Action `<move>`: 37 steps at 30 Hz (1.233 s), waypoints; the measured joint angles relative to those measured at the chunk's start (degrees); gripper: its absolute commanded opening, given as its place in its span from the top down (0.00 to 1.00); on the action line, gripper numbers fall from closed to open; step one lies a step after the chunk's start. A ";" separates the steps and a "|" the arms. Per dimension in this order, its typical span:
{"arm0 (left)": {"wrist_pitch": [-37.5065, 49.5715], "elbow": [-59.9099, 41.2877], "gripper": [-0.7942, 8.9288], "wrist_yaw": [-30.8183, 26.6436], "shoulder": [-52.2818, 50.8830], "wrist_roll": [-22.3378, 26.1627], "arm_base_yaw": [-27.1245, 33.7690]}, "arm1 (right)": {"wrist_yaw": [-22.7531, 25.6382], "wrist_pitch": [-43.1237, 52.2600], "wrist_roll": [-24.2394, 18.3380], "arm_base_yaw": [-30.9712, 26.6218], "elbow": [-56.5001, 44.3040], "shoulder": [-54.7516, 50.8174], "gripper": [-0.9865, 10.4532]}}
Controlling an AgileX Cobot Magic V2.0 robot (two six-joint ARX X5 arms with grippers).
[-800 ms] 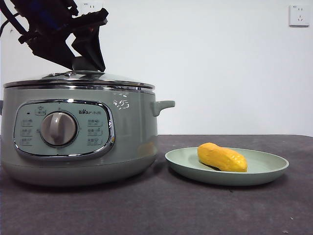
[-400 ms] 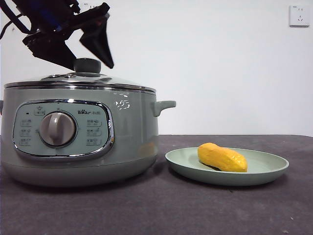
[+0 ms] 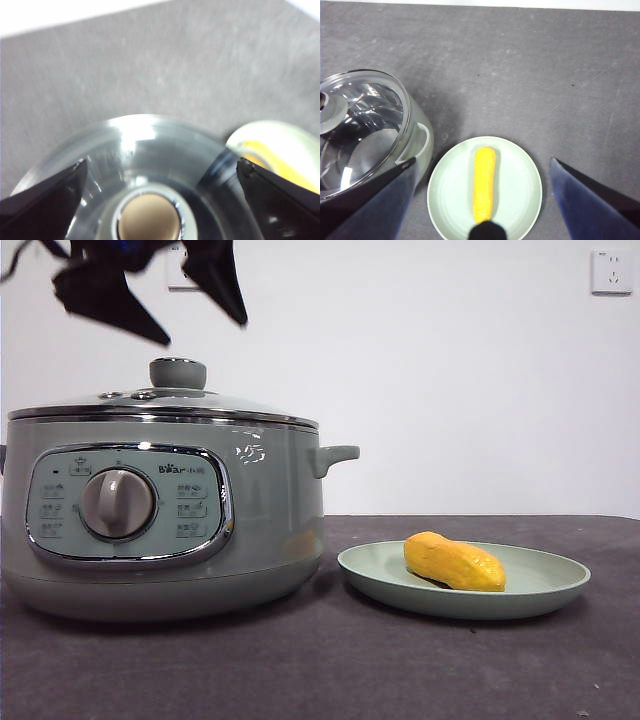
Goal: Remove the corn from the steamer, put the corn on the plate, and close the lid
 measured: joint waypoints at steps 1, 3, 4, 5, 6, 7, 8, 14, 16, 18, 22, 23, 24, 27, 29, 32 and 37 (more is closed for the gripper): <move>-0.72 0.81 0.41 0.00 -0.85 0.00 0.00 | 0.00 0.02 -0.20 0.00 0.00 0.00 0.53; -2.86 2.82 0.46 0.00 -3.28 0.00 0.00 | -0.02 0.00 -0.83 0.00 0.00 0.00 0.53; -3.82 3.72 0.51 0.00 -4.42 0.00 0.00 | -0.02 0.02 -1.03 0.00 0.00 0.00 0.53; -4.61 4.48 0.57 0.00 -5.66 0.02 0.00 | -0.02 0.02 -1.20 0.00 0.00 0.00 0.54; -5.27 5.07 0.66 0.00 -7.43 0.00 0.00 | -0.02 0.00 -1.38 0.00 0.00 0.00 0.57; -5.77 5.20 0.74 0.00 -8.87 0.00 0.00 | -0.02 -0.02 -1.53 0.00 0.00 0.00 0.62; -6.51 5.20 0.82 0.00 -10.36 0.02 0.00 | -0.02 -0.11 -1.88 0.00 0.00 0.00 0.68; -13.97 5.20 0.93 -4.72 -18.10 1.36 0.00 | -0.02 -0.61 -5.31 0.00 -0.13 -0.22 0.92; -16.46 4.81 0.93 -9.09 -20.13 2.29 0.00 | -0.02 1.22 -5.84 0.00 -1.70 -1.62 0.92; -16.39 2.82 0.93 -10.34 -22.53 2.71 0.00 | -0.02 3.54 -6.16 0.00 -4.59 -4.26 0.92; -14.27 -5.38 0.93 -11.23 -29.86 2.95 -0.04 | 0.00 9.22 -6.62 0.00 -12.46 -11.26 0.92; -13.97 -7.39 0.93 -11.52 -31.61 3.13 -0.07 | 0.04 10.49 -6.62 0.00 -14.34 -12.85 0.92; -13.42 -10.08 0.93 -11.87 -33.88 3.17 -0.07 | 0.26 11.50 -6.62 0.00 -16.55 -14.73 0.92; -12.41 -16.09 0.93 -12.15 -38.88 3.17 -0.07 | 2.82 12.48 -6.69 0.00 -21.07 -18.97 0.92; -12.24 -18.75 0.93 -12.11 -41.48 3.23 -0.07 | 4.04 11.98 -6.73 0.02 -22.36 -20.94 0.92; -12.26 -20.02 0.92 -11.82 -43.21 3.23 -0.07 | 4.26 11.96 -6.78 0.00 -22.49 -22.27 0.91; -13.90 -19.98 0.92 -11.82 -42.84 3.23 -0.07 | 4.26 12.02 -6.80 0.02 -22.49 -22.27 0.91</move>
